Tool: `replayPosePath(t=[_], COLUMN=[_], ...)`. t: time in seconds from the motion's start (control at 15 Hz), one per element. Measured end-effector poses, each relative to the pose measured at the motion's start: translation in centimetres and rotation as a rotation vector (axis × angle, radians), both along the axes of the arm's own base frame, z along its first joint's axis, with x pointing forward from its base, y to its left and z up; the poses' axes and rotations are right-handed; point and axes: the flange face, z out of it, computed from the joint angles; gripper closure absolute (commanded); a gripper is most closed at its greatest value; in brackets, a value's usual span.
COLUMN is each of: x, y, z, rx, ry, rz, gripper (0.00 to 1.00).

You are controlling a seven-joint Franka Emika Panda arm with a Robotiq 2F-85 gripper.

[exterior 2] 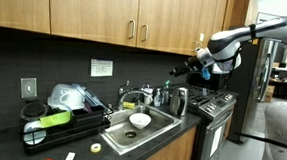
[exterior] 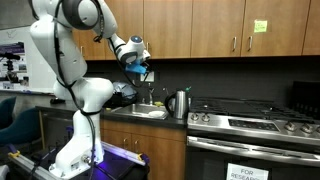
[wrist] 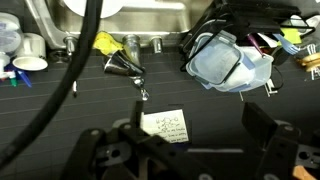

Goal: Move the faucet to the left

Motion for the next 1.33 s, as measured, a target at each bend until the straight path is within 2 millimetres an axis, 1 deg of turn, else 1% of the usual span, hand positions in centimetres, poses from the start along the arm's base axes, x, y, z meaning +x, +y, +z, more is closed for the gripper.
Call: replayPosePath(t=[0.27, 0.47, 0.67, 0.93, 1.33], x=[2.9, 4.5, 5.7, 7.4, 11.3], y=[1.8, 2.1, 1.6, 1.3, 2.5], z=[-4.3, -6.3, -7.5, -8.2, -10.1], rx=[0.062, 0.093, 0.077, 0.005, -0.142], ry=[0.022, 0.07, 0.121, 0.209, 0.353], rz=[0.053, 0.083, 0.094, 0.072, 0.006], gripper=[0.0, 0.0, 0.0, 0.0, 0.0])
